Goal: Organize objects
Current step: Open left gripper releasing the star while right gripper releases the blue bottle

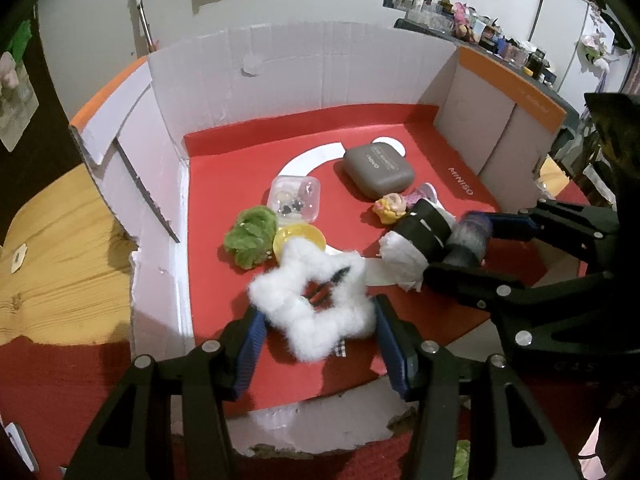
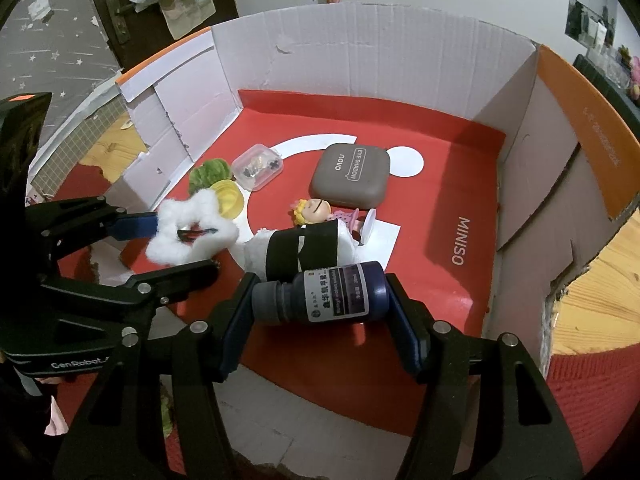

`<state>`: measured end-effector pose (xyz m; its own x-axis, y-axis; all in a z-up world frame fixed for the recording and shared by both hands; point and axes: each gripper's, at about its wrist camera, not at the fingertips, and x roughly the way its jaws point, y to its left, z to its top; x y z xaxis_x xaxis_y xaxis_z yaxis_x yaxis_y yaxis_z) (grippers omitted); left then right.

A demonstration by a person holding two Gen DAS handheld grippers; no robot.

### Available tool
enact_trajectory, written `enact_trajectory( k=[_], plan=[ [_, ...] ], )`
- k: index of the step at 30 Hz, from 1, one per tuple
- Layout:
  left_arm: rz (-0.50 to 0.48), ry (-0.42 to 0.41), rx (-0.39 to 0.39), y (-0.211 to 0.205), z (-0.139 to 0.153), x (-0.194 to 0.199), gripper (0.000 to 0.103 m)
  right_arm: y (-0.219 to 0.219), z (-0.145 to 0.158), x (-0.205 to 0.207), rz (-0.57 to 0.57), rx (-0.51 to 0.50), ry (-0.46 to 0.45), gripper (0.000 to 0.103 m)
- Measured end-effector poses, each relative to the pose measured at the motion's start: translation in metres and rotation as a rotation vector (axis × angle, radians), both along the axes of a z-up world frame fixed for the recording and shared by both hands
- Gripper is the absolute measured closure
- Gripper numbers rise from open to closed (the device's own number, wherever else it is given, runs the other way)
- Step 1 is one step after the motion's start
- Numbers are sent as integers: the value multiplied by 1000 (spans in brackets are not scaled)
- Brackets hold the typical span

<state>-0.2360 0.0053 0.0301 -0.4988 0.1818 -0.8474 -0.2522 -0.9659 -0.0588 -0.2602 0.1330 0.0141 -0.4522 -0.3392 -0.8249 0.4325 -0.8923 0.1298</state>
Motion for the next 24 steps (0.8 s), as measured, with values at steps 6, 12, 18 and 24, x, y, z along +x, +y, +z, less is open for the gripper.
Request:
enact_trajectory(
  k=[6, 12, 18, 24],
  plan=[
    [-1, 9, 9, -2, 4, 1, 47, -1, 3, 2, 4, 0, 9, 42],
    [-5, 20, 9, -3, 7, 7, 46, -2, 8, 8, 10, 0, 26, 38],
    [-3, 34, 9, -3, 11, 13, 45, -3, 13, 15, 13, -2, 40, 36],
    [7, 47, -1, -4, 12, 21, 36, -2, 14, 20, 13, 1, 42, 33]
  ],
)
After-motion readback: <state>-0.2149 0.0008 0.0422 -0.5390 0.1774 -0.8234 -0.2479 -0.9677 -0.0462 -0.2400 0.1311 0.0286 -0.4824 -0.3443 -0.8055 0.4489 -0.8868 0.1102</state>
